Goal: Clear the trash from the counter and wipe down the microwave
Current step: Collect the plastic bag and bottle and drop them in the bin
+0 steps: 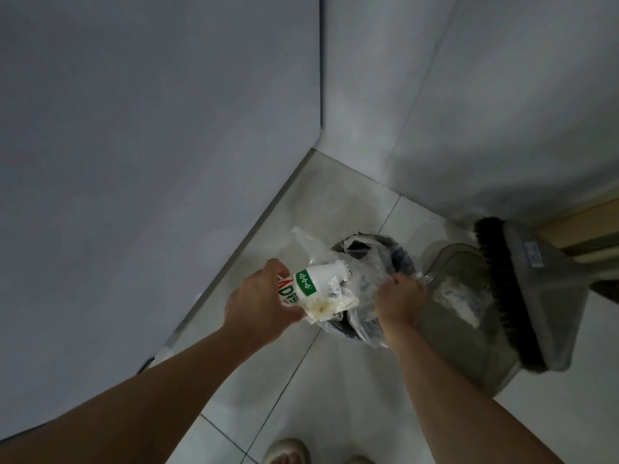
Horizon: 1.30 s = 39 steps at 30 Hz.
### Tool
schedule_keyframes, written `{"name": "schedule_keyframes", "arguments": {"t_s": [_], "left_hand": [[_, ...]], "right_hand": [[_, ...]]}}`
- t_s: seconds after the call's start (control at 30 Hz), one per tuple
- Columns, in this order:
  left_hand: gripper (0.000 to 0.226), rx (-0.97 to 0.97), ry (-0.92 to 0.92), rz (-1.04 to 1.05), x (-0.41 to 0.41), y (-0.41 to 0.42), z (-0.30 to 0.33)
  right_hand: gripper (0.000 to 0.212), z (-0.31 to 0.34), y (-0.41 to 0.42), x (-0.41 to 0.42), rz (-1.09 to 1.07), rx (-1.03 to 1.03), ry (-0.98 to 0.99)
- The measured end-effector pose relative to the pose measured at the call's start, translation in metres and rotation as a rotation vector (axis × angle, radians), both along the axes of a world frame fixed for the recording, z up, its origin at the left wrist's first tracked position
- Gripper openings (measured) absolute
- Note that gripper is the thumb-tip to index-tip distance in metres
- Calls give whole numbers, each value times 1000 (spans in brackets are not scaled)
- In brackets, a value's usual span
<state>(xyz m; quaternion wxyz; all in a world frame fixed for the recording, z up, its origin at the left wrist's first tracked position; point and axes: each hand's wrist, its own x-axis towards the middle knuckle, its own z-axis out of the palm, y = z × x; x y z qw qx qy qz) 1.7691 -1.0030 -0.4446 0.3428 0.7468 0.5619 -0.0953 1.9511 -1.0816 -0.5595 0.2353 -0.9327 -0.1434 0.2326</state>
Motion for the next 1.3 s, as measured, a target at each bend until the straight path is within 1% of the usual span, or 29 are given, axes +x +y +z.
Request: {"name": "schedule_keyframes", "arguments": {"t_s": [0.1,0.13,0.17,0.23,0.3,0.33,0.43,0.57,0.67,0.77,0.9,0.93,1.0,1.03,1.1,1.2,1.3], "left_hand": [[51,16,20,-17,-1,1,-10],[51,17,25,-19,-1,0,-12],[51,16,30,-22,-1,0,-13],[52,10,35,-29,0,-3,-12],[53,15,30,-38,5,-7,-8],[53,21,25,-46,8,-9,-5],[53,32,-2,-56,21,-17,6],[56,60,-18,-67,46,-23,13],[56,103,3,-79,68,-26,2],[57,144,15,-73,91,-29,-25],[72,227,56,-111,112,-32,-70],[72,248,60,-122,115,-33,-80],[59,274,74,-159,119,-34,-99],[51,274,90,-185,120,-34,-107],[48,261,120,-230,120,-33,-123],[53,234,121,-252,119,-30,-139],[64,180,90,-245,114,-28,-140]], "right_hand": [[9,-10,-1,-1,45,11,135],[9,-12,-2,-3,68,9,199],[13,-13,-2,-4,94,3,268],[32,-9,-6,-3,118,33,414],[49,5,-14,1,111,62,489],[54,11,-17,4,102,68,499],[58,31,-26,16,35,83,504],[50,60,-37,28,-50,102,454],[48,70,-50,30,-22,119,415],[47,61,-59,31,6,115,410],[41,42,-67,38,52,118,366],[40,36,-69,39,62,126,352],[40,24,-72,39,80,143,338],[40,18,-72,39,89,148,331],[42,8,-72,39,109,151,324],[48,-4,-67,40,132,153,347],[49,-8,-61,39,150,134,361]]}}
